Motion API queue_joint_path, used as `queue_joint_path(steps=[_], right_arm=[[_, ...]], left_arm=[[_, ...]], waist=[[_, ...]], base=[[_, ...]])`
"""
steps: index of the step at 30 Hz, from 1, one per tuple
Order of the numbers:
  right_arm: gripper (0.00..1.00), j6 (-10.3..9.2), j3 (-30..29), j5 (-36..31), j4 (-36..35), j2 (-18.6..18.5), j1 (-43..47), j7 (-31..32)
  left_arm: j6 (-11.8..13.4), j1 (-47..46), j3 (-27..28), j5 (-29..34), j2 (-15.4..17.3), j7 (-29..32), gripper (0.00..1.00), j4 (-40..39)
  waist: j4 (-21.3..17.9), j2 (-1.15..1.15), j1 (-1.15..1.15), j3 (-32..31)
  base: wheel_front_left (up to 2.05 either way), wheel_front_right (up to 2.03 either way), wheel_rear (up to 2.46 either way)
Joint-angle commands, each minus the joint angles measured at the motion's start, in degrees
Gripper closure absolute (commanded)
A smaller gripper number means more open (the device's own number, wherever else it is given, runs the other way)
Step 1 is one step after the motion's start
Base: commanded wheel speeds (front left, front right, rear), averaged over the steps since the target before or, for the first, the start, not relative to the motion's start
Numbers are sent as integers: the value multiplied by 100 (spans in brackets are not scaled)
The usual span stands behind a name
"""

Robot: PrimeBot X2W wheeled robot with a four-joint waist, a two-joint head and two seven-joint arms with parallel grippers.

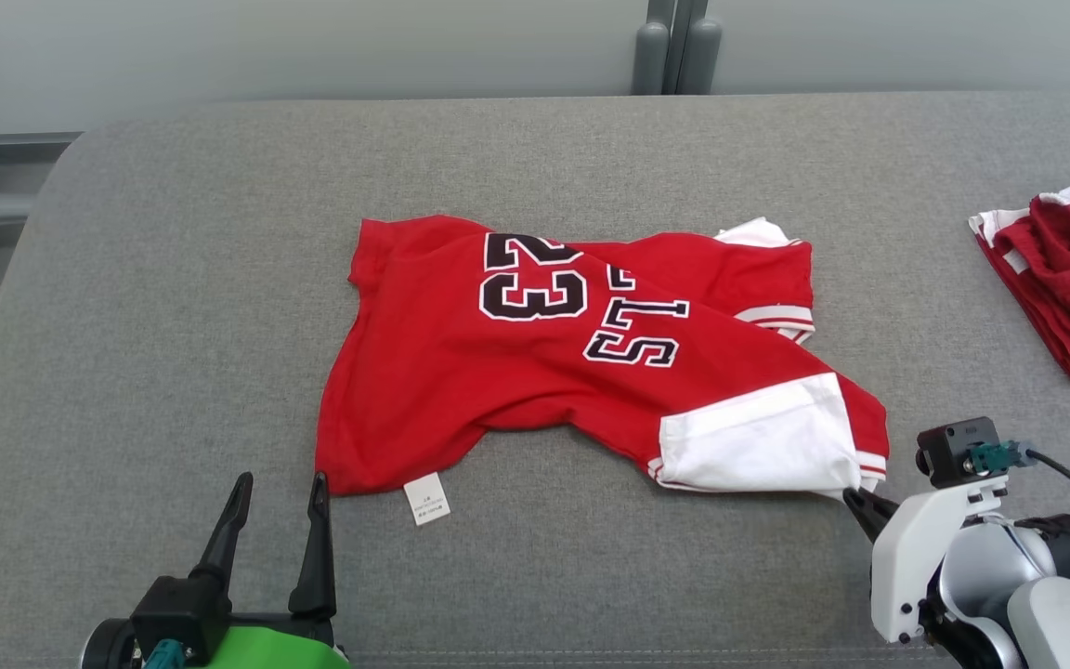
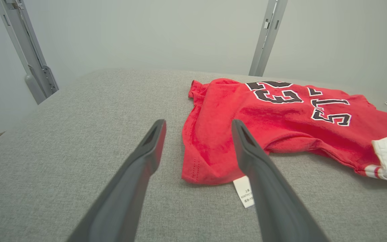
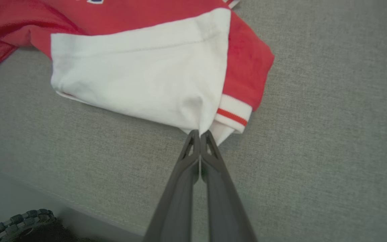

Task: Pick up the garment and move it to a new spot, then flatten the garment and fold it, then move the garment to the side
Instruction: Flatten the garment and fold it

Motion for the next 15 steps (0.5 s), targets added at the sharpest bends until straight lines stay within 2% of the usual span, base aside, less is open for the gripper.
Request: queue_joint_path(steps=[1,7,8,9,15], right_arm=[[100,-5,2,-94,18,12,85,-28],[100,-5,-6,-492,216,99,270,-121],[58,-5,-9,-559,244,105,282,-142],[0,-5,-28,-611,280,108,288,-159],[0,-5,-232,-740,286,219,333,-394]], left_arm=[[-17,48,11,44,7,3,0,14],[-38,-8,41,90,7,3,0,45],[-42,-15,50,100,7,3,0,50],[-44,-20,56,108,7,3,0,58],[3,7,95,249,10,3,0,210]], waist=[[-20,0,0,-22],[-6,0,0,-40],[-1,0,0,-43],[5,0,0,-45],[53,0,0,-133]], base=[[0,0,0],[0,0,0],[0,0,0],[0,0,0],[0,0,0]])
